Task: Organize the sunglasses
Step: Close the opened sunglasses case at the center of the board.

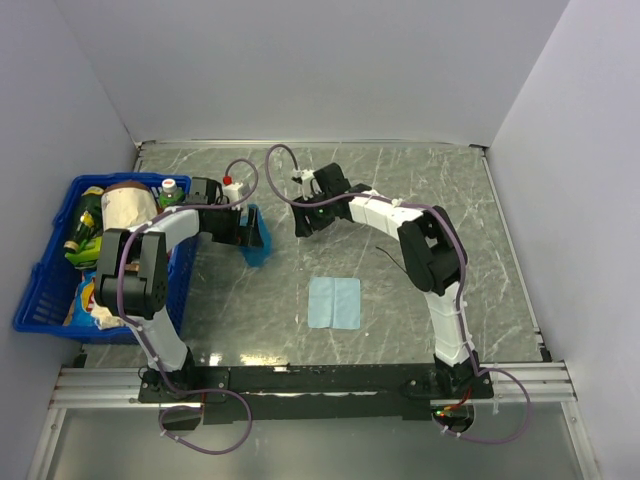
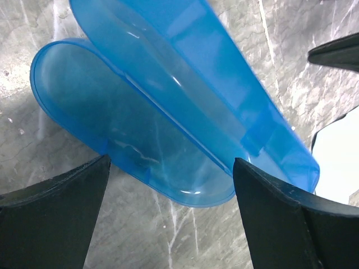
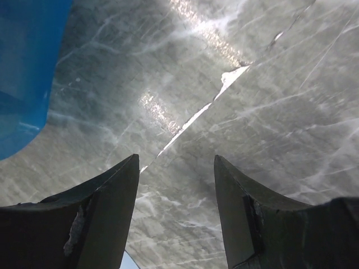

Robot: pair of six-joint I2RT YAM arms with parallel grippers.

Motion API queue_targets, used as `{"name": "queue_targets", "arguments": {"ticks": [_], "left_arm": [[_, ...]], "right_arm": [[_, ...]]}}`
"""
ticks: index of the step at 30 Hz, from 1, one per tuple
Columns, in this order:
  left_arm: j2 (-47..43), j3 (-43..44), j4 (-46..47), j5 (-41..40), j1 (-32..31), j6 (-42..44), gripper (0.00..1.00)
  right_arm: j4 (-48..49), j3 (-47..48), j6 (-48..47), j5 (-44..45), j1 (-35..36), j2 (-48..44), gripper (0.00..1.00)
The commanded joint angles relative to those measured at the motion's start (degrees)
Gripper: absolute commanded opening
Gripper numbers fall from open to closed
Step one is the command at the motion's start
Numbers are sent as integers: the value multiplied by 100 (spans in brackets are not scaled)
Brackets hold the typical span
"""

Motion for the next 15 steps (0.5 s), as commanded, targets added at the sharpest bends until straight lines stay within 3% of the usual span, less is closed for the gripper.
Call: {"name": "queue_targets", "arguments": {"ticks": [1, 15], "left_arm": [[26, -53, 100, 5, 207, -80, 97], [-597, -238, 205, 744, 224, 79, 96]], "right_arm": [[-57, 351, 258, -190, 113, 117, 63], [-241, 773, 205, -129, 219, 257, 63]]}}
